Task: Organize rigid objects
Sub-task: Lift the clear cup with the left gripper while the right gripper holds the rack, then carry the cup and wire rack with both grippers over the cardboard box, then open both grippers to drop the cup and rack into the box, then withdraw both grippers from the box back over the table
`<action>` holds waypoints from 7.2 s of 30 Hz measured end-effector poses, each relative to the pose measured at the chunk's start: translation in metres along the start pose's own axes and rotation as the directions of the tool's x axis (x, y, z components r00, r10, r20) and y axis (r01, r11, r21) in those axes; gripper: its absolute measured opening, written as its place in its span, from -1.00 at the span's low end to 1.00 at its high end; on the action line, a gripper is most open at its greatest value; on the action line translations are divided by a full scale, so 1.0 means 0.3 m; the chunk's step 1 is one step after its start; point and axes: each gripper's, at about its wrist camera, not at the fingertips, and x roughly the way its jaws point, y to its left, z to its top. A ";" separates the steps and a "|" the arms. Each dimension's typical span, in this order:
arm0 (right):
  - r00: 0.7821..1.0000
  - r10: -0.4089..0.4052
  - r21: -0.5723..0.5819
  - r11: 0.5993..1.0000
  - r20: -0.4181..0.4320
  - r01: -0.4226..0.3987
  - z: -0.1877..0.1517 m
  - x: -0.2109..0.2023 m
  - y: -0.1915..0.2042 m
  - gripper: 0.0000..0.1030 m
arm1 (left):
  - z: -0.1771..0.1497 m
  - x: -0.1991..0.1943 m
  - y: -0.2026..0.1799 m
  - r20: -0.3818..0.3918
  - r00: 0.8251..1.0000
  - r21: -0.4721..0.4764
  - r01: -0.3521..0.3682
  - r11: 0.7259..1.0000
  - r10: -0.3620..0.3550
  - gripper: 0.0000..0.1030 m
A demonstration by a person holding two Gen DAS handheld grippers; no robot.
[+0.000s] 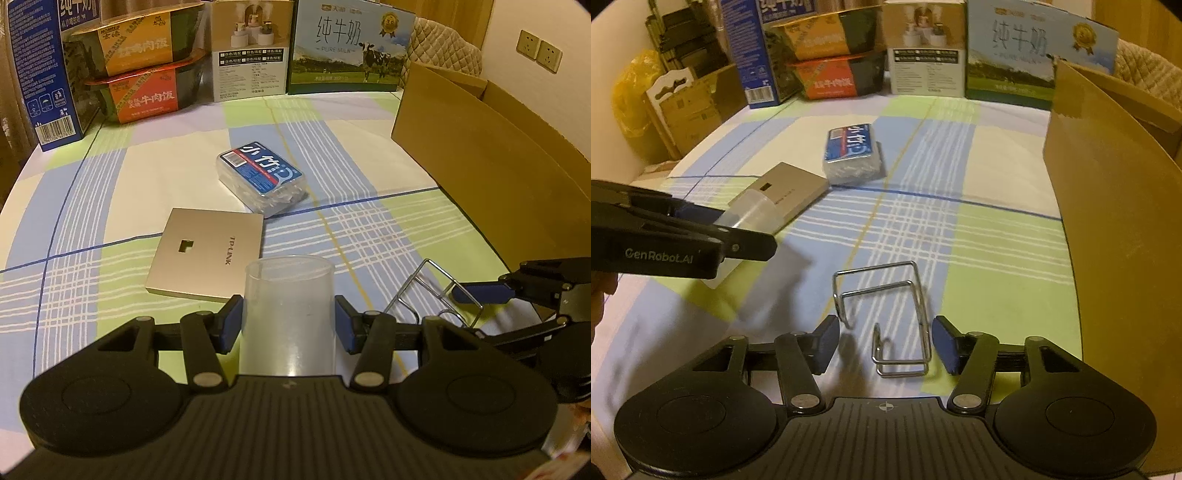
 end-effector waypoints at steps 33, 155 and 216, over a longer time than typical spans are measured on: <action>0.991 -0.041 -0.093 0.994 0.131 0.053 0.038 -0.044 0.039 -0.04 | 0.005 -0.051 0.009 0.035 0.999 -0.037 -0.024 0.999 0.025 -0.09; 0.939 -0.183 0.351 0.934 0.292 0.073 0.258 -0.627 -0.707 0.51 | 0.378 -0.128 -0.495 0.131 0.991 -0.023 0.008 1.000 -0.004 0.37; 0.973 0.031 0.102 0.993 0.229 -0.055 0.147 -0.378 0.014 0.68 | -0.097 -0.338 0.134 0.032 0.979 -0.201 -0.189 0.961 0.199 0.99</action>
